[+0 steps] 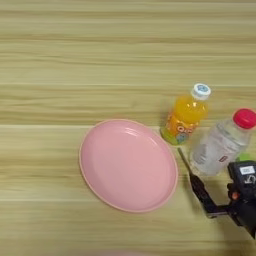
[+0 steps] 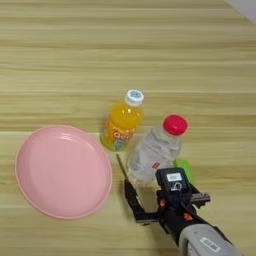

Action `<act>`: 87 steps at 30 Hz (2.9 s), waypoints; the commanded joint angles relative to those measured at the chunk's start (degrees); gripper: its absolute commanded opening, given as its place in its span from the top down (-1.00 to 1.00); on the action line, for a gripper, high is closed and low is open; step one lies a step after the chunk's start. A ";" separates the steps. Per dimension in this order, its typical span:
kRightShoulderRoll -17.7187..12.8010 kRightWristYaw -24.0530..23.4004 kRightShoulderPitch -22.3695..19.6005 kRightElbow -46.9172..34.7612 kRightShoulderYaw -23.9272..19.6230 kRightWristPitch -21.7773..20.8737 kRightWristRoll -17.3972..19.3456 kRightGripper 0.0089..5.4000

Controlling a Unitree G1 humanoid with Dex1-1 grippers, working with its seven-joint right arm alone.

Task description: Move the objects on the table

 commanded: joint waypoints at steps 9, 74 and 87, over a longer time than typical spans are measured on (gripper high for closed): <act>-0.24 -2.22 -4.37 -1.38 -1.40 -4.64 0.88 -0.99; 2.08 -6.21 -11.90 8.22 -1.63 -13.34 2.66 -0.50; 2.63 -6.76 -12.03 6.45 -2.72 -14.16 3.92 -0.21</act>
